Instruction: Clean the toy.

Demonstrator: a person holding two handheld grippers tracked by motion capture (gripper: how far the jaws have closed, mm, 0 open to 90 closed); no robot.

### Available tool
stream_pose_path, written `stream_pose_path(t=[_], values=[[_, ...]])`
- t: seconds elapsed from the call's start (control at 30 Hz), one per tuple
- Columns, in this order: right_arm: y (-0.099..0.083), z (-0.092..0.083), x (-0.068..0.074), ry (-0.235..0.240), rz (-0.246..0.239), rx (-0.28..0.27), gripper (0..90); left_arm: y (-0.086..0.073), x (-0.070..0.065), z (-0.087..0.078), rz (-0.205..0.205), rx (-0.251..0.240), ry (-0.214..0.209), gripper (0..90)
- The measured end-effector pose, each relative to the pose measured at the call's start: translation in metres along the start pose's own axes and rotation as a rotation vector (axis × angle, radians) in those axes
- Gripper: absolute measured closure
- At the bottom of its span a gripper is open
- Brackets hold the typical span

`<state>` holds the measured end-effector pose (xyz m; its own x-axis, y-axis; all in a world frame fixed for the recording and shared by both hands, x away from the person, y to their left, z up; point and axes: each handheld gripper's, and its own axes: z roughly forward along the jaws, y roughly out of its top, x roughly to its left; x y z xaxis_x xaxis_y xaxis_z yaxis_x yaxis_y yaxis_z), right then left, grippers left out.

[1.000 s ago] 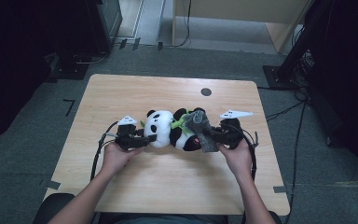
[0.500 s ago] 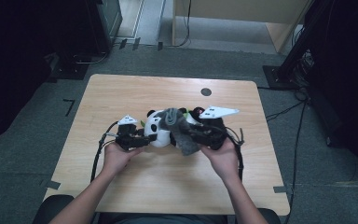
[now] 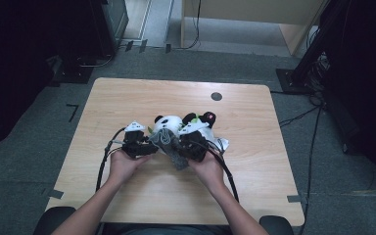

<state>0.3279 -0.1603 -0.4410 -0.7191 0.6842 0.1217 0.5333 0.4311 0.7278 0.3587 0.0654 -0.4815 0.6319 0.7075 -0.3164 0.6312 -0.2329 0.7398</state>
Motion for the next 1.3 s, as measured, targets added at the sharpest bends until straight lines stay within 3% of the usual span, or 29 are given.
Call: stream_pose_path(t=[0.53,1.1,1.3], values=[[-0.007,-0.02,-0.012,-0.038,0.009,0.029,80.0,0.001,-0.002,0.001,0.021,0.016,0.004,45.9],[-0.012,-0.061,-0.039,-0.109,0.096,-0.039,79.3,0.003,-0.002,0.005,0.022,0.015,-0.007,46.1],[-0.014,-0.081,-0.051,-0.159,0.137,-0.088,79.3,0.003,-0.002,0.005,0.024,0.017,-0.008,46.1]])
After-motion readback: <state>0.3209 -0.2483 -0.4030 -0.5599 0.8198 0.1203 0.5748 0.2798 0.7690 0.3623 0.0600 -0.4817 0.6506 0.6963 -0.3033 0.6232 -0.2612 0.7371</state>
